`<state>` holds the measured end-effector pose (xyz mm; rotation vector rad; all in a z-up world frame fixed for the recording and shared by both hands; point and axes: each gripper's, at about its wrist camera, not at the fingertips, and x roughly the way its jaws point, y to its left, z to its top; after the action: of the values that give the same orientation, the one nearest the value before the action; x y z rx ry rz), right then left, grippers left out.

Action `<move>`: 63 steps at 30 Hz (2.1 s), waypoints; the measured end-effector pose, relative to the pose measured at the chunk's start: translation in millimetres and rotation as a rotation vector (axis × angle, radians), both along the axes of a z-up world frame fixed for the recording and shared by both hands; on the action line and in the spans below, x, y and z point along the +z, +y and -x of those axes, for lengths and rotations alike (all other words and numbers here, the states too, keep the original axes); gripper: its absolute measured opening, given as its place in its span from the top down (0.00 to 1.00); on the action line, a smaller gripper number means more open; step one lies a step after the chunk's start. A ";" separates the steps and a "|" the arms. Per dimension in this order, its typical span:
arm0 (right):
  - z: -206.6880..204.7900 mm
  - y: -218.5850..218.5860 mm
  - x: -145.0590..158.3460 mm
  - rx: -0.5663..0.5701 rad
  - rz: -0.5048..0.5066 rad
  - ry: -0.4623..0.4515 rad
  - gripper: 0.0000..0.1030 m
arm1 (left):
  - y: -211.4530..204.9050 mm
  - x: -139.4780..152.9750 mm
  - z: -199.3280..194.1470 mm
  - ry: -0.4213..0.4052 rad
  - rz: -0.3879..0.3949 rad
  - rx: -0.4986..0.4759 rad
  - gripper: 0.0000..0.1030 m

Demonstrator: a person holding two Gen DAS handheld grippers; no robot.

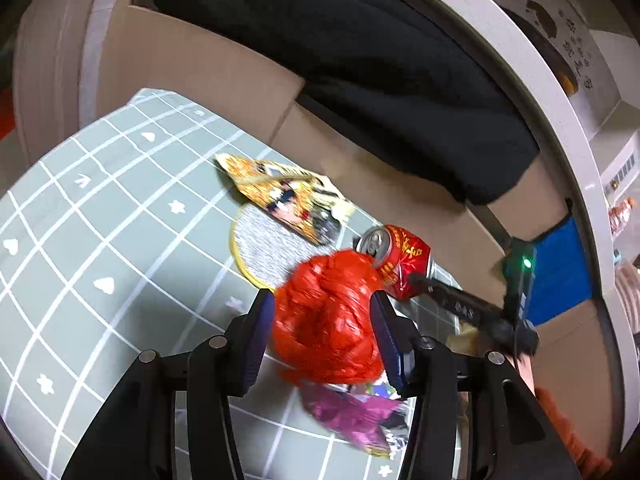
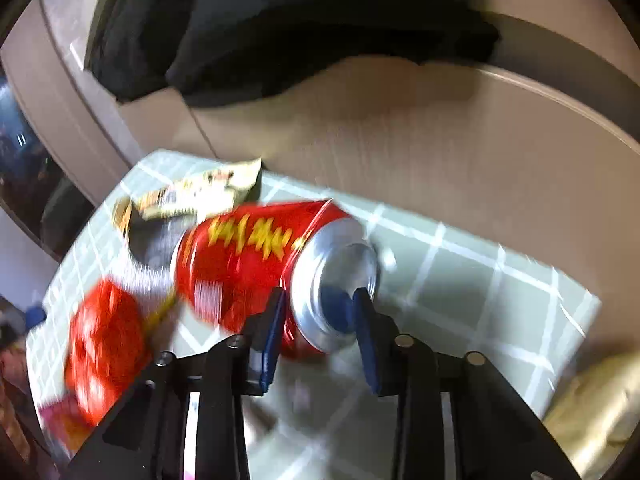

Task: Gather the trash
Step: 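Lift the red bag with the left tool while the right tool grasps and lifts the red can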

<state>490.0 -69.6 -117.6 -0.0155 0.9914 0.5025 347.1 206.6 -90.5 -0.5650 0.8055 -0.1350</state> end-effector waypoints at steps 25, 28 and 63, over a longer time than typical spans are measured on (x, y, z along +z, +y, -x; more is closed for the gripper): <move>84.8 -64.0 28.1 -0.018 -0.105 -0.107 0.51 | -42.9 -48.0 -46.4 0.175 0.009 0.015 0.45; 78.8 -57.3 32.2 0.000 -0.115 -0.114 0.47 | -44.9 -48.3 -51.5 0.185 0.026 0.013 0.50; 74.3 -43.6 96.2 -0.006 -0.073 -0.273 0.53 | -58.0 80.3 21.4 -0.185 -0.237 0.078 0.62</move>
<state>415.7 -113.3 -21.4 -0.0157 0.7060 0.5156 325.7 148.7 -10.2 -0.3537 0.6084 -0.0189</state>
